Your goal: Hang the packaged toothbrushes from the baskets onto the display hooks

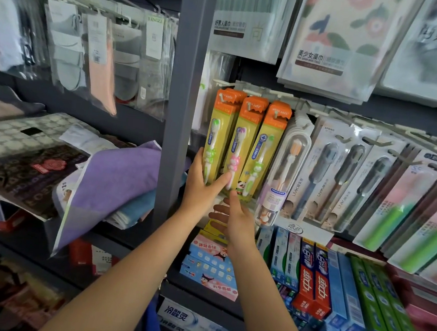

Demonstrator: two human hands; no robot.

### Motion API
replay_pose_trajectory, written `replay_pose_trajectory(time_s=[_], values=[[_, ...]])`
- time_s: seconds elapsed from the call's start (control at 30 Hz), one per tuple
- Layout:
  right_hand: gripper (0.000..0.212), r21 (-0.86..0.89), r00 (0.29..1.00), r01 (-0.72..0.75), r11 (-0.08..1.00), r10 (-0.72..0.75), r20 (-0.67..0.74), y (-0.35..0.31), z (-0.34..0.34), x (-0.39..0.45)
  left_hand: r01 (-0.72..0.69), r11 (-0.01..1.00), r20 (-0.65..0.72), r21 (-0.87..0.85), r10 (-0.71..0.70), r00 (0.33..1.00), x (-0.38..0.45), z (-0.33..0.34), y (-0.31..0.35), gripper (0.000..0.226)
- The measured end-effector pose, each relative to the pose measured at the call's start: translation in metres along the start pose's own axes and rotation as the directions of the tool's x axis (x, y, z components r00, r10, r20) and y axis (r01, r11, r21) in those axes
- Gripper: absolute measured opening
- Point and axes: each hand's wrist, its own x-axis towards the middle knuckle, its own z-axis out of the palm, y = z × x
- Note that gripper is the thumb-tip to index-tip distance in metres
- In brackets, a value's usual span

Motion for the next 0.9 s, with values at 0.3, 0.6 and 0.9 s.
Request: replay_pose_trajectory(time_s=[0.3, 0.6, 0.9], values=[[0.05, 0.518, 0.988, -0.15, 0.842, 0.103, 0.119, 0.003, -0.013, -0.011, 0.246, 0.969, -0.027, 0.018, -0.246, 0.969, -0.036, -0.007, -0.015, 0.081], [0.051, 0.7, 0.95, -0.312, 0.642, 0.195, 0.245, 0.006, -0.022, -0.011, 0.564, 0.562, 0.124, -0.605, -0.633, 0.764, -0.045, -0.004, -0.011, 0.031], [0.04, 0.745, 0.952, -0.299, 0.596, 0.136, 0.273, 0.004, -0.024, -0.008, 0.536, 0.504, 0.176, -0.677, -0.597, 0.783, -0.04, 0.008, 0.001, 0.03]])
